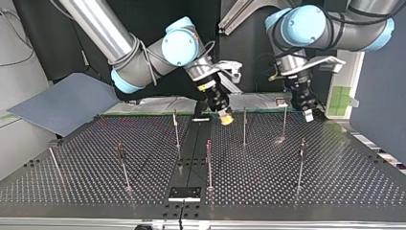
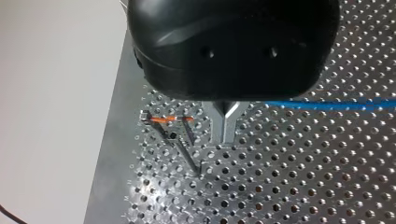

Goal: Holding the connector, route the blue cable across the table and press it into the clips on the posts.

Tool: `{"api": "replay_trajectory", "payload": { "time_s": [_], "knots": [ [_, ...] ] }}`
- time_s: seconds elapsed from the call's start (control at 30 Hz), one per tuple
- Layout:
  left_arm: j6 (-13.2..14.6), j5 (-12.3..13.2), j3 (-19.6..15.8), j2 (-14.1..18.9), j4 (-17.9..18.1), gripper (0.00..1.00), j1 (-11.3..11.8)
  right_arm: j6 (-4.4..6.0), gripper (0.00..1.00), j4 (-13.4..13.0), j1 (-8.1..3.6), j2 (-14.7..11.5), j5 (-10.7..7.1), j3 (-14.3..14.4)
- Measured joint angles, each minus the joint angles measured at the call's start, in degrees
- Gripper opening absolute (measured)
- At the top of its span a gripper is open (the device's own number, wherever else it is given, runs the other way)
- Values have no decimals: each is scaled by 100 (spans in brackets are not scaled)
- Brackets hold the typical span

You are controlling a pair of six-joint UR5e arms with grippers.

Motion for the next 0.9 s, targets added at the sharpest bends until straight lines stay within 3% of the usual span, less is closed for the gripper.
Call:
{"api": "replay_trajectory", "payload": {
  "time_s": [0.47, 0.63, 0.9],
  "knots": [
    [-68, 65, 272, -1, -111, 0, 147, 40, 0, 156, 17, 154, -236, -682],
    [-84, 123, 361, -19, -134, 0, 212, 102, 0, 201, 10, 288, -307, -945],
    [-125, 206, 553, -224, -154, 0, 322, 153, 0, 293, 12, 482, -362, -1361]
  ]
}}
